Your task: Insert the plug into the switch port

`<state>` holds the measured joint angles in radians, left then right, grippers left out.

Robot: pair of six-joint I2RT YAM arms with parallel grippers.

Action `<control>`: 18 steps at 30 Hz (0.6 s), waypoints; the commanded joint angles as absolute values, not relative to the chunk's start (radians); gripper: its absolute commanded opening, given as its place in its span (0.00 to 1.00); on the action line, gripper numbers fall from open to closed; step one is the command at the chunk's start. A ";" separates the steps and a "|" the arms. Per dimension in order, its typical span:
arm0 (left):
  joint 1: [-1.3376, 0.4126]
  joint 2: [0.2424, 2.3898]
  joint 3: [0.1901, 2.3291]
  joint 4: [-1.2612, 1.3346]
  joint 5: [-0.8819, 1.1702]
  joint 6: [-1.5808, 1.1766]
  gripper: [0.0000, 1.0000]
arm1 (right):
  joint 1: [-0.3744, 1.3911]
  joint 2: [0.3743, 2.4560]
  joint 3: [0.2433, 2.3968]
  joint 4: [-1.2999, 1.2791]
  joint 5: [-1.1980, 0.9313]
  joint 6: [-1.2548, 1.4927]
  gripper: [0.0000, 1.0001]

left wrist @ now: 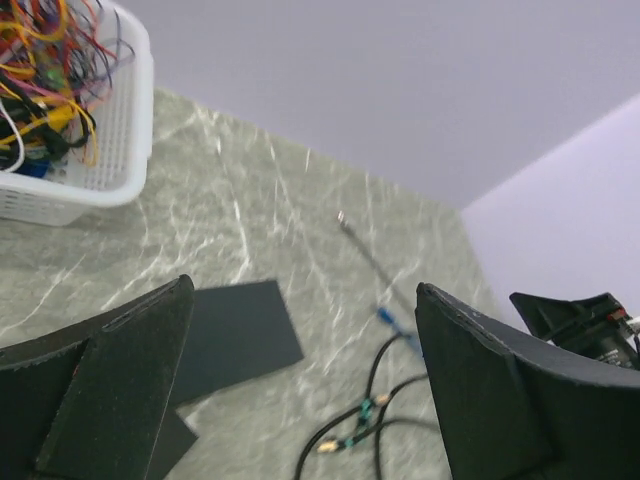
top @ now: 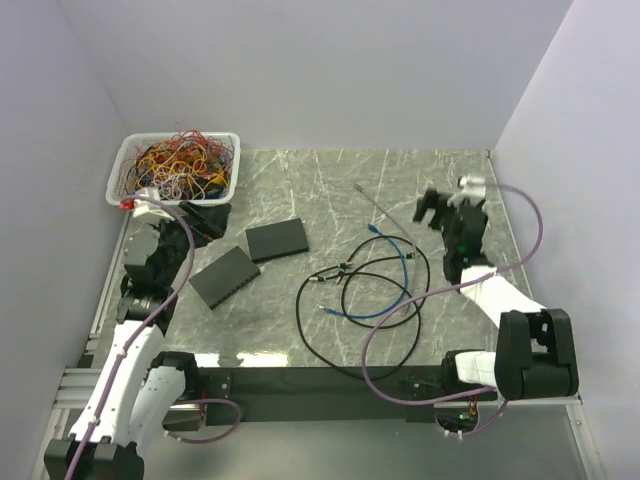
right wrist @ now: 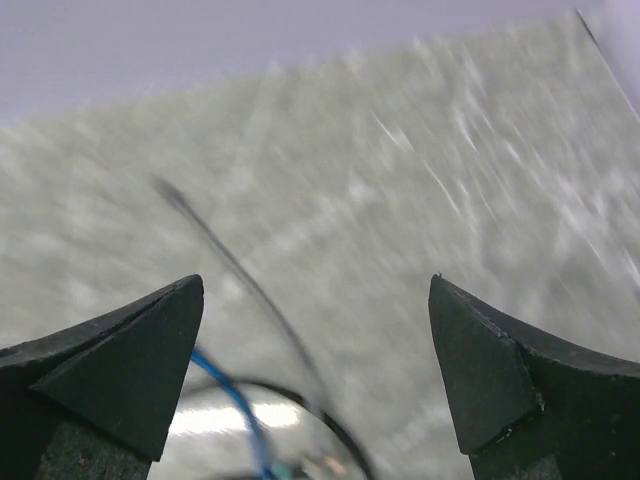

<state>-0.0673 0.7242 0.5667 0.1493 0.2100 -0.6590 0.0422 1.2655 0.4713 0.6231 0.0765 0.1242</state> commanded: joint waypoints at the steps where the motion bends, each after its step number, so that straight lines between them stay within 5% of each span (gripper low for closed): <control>1: -0.068 0.683 0.595 0.074 0.086 -0.803 0.99 | 0.090 1.194 0.696 0.315 -0.018 0.261 1.00; 3: -0.063 0.684 0.552 0.046 0.070 -0.902 0.99 | 0.255 1.125 0.760 0.237 -0.005 0.237 1.00; 6: -0.057 0.721 0.514 0.176 0.351 -0.854 0.99 | 0.447 1.063 0.828 0.147 -0.075 0.211 1.00; 8: -0.069 0.724 0.549 0.151 0.387 -0.836 0.99 | 0.445 1.052 0.819 0.152 -0.126 0.393 1.00; 11: -0.103 0.730 0.716 -0.111 0.259 -0.708 0.99 | 0.425 1.104 0.788 0.119 -0.222 0.554 1.00; 18: -0.112 0.810 0.902 -0.460 0.026 -0.510 0.99 | 0.569 1.222 0.865 -0.126 -0.110 0.364 0.96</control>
<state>-0.1101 0.8089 0.8864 -0.2886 0.1394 -0.6281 0.5182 1.2011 0.8021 0.0254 -0.1337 0.4191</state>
